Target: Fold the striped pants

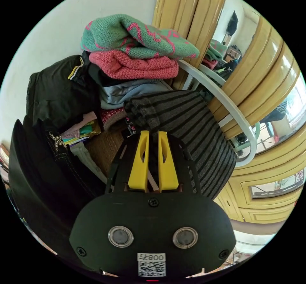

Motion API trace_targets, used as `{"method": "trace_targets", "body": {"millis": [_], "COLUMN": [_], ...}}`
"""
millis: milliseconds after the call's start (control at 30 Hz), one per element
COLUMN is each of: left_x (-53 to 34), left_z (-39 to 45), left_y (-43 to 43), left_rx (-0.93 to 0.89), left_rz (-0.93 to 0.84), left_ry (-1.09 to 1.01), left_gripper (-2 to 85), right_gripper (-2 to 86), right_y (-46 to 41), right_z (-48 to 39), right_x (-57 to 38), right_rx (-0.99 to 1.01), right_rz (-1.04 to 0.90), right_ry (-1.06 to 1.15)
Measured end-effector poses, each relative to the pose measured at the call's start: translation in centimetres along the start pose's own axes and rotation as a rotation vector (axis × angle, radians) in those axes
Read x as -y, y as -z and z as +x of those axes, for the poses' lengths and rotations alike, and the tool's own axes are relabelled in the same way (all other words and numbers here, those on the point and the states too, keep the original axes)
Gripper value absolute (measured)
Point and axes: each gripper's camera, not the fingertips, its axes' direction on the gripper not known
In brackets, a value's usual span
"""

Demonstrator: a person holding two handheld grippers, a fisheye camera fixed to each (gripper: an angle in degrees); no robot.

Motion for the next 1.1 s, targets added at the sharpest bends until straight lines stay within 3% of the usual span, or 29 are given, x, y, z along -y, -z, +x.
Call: {"method": "trace_targets", "body": {"millis": [333,467,767,1100], "left_x": [-1.3,-1.8,-1.8,-3.0], "left_z": [5.9,9.0,20.4,36.7], "left_y": [3.0,4.3,8.1,18.2], "left_rx": [-0.021,-0.026,0.031,0.280], "left_rz": [0.058,0.070,0.105,0.419], "left_ry": [0.004,0.005,-0.113,-0.290], "left_gripper": [0.1,0.1,0.6,8.9], "right_gripper": [3.6,3.2,2.5,2.3], "right_y": [10.0,14.8,29.2,45.7], "right_z": [10.3,12.1,11.0,-1.4], "right_x": [-6.4,-7.6,-7.1,-5.0], "right_rx": [0.378,0.460,0.655,0.865], "right_rz": [0.241,0.328,0.576,0.767], "right_ry": [-0.376,-0.392,-0.262,0.064]}}
